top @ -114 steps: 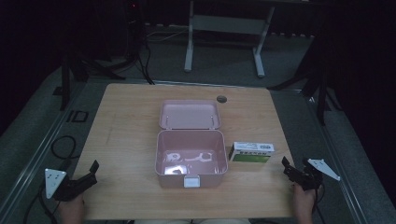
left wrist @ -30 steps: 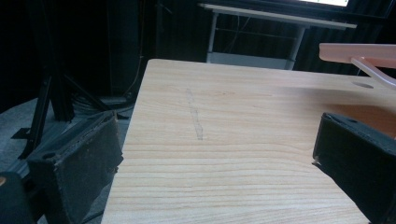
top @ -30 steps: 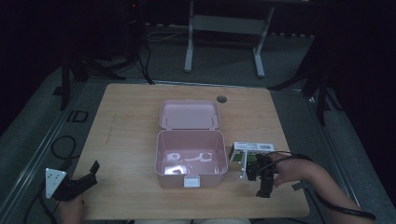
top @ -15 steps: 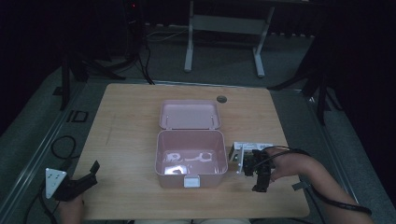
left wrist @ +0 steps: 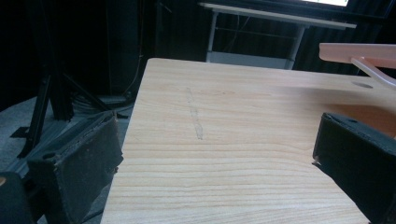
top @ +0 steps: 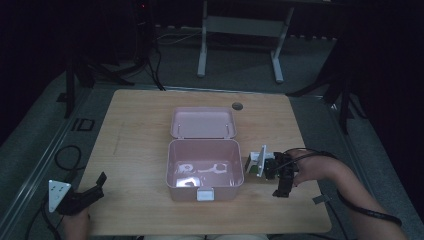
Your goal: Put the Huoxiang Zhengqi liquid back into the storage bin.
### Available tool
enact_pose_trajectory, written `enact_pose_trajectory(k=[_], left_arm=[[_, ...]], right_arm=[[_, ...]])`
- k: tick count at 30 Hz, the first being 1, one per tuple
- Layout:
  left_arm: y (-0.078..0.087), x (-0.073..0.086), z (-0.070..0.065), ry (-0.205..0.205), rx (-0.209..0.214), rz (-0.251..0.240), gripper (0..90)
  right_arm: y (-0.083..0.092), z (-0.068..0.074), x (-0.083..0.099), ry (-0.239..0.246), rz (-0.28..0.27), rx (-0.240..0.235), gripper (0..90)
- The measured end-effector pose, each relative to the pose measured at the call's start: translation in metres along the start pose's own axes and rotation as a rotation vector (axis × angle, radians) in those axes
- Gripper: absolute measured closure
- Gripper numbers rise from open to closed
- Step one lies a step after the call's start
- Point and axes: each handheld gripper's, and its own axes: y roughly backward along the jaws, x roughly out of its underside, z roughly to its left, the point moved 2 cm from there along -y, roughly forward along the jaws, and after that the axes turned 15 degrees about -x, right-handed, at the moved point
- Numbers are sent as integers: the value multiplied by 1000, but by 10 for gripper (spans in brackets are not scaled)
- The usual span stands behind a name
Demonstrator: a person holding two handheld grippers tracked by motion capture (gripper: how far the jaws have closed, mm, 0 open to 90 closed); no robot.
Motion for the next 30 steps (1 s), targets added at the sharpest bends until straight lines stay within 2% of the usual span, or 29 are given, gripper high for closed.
enact_pose_trajectory(k=[5, 17, 24, 30], left_arm=[[0, 0, 0, -4, -6, -5, 10], [0, 0, -1, -8, -5, -4, 10], [0, 0, -1, -8, -5, -5, 10], [1, 0, -1, -6, -4, -6, 10]], right_arm=[[8, -7, 5, 3, -9, 15, 176], [26, -36, 13, -73, -21, 32, 190], [29, -50, 12, -87, -46, 32, 211], [29, -62, 12, -100, -36, 28, 230]])
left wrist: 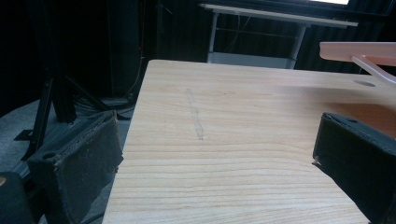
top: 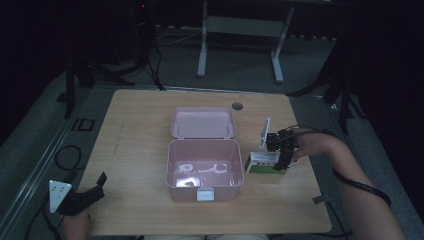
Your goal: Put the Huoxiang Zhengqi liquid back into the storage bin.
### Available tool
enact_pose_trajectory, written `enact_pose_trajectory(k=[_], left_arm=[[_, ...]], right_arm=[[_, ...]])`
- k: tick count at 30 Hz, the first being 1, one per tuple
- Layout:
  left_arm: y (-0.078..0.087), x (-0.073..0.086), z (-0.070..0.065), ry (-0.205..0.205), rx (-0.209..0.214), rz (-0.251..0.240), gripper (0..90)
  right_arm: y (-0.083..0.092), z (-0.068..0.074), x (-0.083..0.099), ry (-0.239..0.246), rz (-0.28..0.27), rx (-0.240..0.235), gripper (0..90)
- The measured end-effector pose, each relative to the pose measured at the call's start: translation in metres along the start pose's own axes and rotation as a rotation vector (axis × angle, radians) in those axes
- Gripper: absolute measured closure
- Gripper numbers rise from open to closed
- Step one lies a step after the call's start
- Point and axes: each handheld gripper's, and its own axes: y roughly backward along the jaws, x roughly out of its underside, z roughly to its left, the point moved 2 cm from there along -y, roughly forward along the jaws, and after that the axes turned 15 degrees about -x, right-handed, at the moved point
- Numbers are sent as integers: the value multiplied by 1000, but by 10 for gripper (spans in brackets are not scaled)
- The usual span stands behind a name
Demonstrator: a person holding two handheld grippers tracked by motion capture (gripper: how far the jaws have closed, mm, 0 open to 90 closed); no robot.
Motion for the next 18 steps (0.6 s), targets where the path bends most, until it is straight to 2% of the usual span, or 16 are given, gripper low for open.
enact_pose_trajectory(k=[9, 18], left_arm=[[0, 0, 0, -2, 0, 3, 10], [0, 0, 0, -6, 0, 3, 10]], right_arm=[[-1, -10, 1, 9, -6, -5, 308], [-8, -19, -1, -2, 2, -19, 330]])
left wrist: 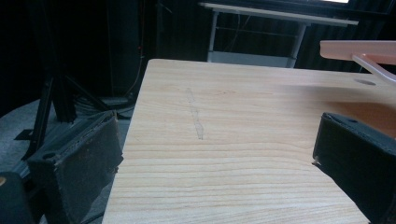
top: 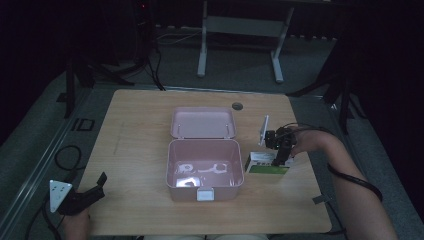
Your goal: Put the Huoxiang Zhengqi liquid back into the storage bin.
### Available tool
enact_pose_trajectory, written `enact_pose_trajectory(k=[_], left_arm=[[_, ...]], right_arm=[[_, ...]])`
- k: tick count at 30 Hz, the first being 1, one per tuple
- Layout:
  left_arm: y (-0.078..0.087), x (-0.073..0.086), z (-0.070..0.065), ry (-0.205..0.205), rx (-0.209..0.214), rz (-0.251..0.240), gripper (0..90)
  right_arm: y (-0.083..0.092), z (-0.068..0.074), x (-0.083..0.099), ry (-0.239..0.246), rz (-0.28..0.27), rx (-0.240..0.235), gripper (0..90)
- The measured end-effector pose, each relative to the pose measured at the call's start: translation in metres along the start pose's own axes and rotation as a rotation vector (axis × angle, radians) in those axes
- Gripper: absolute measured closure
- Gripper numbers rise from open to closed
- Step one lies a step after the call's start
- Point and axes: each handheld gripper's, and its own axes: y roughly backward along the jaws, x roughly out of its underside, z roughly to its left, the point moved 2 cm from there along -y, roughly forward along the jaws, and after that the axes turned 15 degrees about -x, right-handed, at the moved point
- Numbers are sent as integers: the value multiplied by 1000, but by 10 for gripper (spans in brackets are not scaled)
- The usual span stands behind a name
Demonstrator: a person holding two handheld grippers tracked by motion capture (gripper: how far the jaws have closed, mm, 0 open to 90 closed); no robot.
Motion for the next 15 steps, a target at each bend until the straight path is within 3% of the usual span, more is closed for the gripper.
enact_pose_trajectory(k=[15], left_arm=[[0, 0, 0, 2, 0, 2, 10]], right_arm=[[-20, -11, -4, 7, 14, -32, 386]])
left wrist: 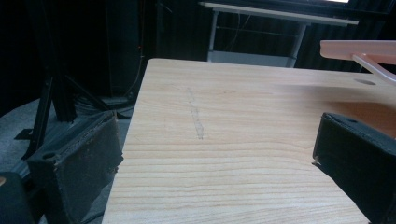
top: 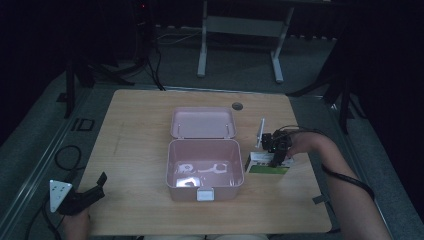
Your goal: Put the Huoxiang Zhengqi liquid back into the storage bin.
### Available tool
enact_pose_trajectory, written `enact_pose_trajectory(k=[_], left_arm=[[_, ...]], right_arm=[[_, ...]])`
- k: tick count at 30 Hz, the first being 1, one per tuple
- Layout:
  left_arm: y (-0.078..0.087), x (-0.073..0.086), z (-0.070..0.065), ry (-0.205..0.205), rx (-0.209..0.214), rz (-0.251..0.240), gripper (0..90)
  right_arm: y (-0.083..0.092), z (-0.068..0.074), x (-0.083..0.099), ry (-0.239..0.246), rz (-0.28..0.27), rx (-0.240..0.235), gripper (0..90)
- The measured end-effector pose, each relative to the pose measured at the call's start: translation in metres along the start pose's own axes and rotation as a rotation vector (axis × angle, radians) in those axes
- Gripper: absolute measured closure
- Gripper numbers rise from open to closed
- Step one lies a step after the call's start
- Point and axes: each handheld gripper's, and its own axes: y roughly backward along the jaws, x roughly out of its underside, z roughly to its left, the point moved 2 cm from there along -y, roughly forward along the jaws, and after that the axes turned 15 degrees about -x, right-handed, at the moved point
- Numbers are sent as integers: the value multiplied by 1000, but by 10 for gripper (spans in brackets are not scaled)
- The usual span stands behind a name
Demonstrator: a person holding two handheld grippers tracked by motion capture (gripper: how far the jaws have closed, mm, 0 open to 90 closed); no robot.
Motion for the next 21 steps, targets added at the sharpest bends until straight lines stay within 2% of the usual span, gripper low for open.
enact_pose_trajectory(k=[8, 14, 18, 21], left_arm=[[0, 0, 0, 1, 0, 0, 10], [0, 0, 0, 2, 1, 1, 10], [0, 0, 0, 5, 1, 0, 10], [0, 0, 0, 4, 1, 0, 10]], right_arm=[[-12, -4, -3, 1, 3, -10, 435], [-17, -5, -6, 6, -7, 5, 510], [-22, -5, -7, 15, -3, -10, 588], [-22, -4, -7, 17, -1, -3, 600]])
